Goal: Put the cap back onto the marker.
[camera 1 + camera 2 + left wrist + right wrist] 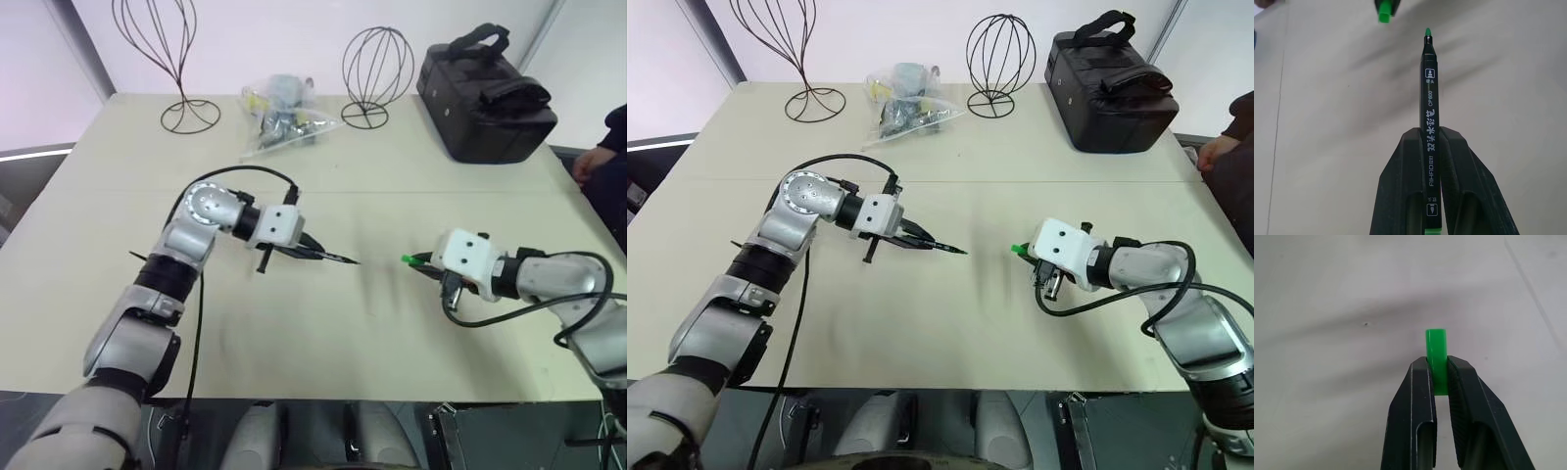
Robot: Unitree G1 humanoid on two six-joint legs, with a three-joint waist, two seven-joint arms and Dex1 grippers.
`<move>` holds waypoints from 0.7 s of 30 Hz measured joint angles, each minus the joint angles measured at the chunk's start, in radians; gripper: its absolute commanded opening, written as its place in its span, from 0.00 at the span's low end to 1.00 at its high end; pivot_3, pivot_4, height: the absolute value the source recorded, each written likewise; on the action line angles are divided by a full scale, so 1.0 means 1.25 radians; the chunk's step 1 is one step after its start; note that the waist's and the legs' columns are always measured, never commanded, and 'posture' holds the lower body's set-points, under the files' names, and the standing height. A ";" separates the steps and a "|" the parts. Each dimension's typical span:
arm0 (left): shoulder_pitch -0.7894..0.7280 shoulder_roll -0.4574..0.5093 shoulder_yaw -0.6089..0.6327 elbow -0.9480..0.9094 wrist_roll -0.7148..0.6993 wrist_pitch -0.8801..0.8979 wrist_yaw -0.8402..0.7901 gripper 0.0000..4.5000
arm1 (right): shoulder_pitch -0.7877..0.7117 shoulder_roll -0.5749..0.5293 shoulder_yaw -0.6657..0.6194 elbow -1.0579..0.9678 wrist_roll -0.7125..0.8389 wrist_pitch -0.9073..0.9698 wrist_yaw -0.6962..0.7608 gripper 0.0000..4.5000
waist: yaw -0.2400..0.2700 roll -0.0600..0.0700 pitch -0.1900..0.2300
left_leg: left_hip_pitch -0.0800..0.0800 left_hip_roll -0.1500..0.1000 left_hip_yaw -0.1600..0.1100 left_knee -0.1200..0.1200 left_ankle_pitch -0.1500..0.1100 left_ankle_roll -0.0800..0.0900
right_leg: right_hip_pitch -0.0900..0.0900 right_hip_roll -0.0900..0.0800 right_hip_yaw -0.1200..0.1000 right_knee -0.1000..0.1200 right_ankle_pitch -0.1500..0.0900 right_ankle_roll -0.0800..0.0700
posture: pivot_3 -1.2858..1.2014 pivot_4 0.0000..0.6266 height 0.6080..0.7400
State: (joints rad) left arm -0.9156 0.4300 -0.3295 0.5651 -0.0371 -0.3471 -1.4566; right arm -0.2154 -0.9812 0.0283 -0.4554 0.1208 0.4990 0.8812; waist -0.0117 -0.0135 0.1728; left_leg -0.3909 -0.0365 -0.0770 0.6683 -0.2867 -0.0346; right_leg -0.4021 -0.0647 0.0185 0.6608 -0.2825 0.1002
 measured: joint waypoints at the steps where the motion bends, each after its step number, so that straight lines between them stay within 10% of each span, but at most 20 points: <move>1: -0.007 -0.007 -0.003 0.007 0.006 -0.011 0.003 0.00 | -0.007 -0.007 0.001 -0.008 -0.002 0.010 0.001 0.01 | 0.000 0.000 0.000 | 0.000 0.000 0.000 0.000 0.000 0.000 | 0.000 0.000 0.000 0.000 0.000 0.000 | 0.52 0.24 1.00; 21: -0.028 -0.051 -0.014 0.020 0.116 0.013 0.178 0.00 | -0.077 -0.003 0.067 -0.056 -0.062 0.103 -0.016 0.01 | -0.001 0.000 0.000 | 0.000 0.000 0.000 0.000 0.000 0.000 | -0.001 0.000 0.000 0.000 0.000 0.000 | 0.52 0.24 1.00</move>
State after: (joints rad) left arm -0.9502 0.3665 -0.3464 0.5903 0.1083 -0.3311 -1.2338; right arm -0.3114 -0.9855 0.1126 -0.5257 0.0434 0.6271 0.8607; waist -0.0124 -0.0135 0.1728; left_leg -0.3912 -0.0364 -0.0770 0.6682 -0.2867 -0.0346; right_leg -0.4028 -0.0647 0.0186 0.6609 -0.2825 0.1002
